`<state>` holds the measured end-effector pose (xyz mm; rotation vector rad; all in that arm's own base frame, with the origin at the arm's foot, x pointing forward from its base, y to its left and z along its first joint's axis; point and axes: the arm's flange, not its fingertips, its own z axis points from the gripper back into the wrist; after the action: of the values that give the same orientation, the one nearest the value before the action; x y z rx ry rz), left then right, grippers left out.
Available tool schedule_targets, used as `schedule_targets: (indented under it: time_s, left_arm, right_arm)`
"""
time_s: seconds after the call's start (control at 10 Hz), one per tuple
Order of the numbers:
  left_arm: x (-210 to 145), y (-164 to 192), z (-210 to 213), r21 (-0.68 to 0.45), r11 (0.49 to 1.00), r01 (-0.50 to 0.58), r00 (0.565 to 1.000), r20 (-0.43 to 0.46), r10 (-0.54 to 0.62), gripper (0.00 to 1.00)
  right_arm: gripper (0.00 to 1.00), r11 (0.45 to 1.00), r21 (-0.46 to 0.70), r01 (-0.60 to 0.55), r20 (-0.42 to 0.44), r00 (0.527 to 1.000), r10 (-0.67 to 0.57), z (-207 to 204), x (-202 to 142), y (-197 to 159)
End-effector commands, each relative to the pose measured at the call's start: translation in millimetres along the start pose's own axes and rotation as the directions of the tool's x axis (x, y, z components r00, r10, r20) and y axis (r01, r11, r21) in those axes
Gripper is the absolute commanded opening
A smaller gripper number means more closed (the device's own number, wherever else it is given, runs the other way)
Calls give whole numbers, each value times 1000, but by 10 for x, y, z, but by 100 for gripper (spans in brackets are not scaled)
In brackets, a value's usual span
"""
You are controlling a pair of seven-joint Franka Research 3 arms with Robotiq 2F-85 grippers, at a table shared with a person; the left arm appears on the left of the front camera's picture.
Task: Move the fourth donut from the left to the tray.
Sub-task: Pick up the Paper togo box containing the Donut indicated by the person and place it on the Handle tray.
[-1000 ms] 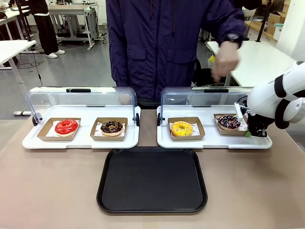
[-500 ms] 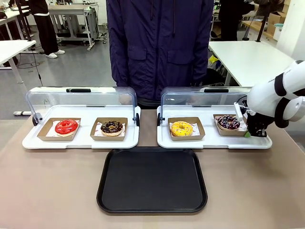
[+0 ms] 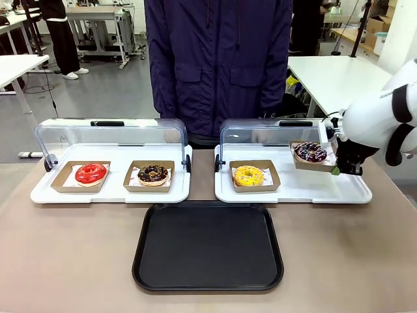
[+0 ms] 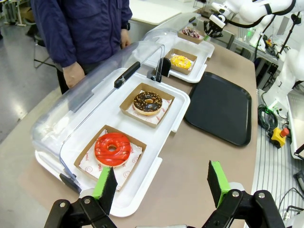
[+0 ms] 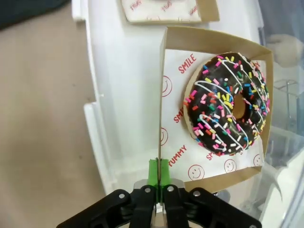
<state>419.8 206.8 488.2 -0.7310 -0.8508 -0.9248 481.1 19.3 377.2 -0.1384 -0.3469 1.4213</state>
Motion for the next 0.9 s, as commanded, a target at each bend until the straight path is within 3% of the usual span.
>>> schedule_targets:
  time_s: [0.0, 0.4, 0.8]
  left_arm:
    - [14, -13, 0, -6, 1000, 4, 1000, 7, -4, 100]
    - [14, -13, 0, -6, 1000, 4, 1000, 7, -4, 100]
    - [14, -13, 0, -6, 1000, 4, 1000, 7, -4, 100]
  right_arm:
    - [2, 997, 28, 69, -38, 997, -68, 254, 179, 199]
    - [2, 993, 5, 114, -30, 993, -114, 591, 552, 608]
    - [2, 997, 54, 51, 2, 999, -51, 594, 1094, 1242]
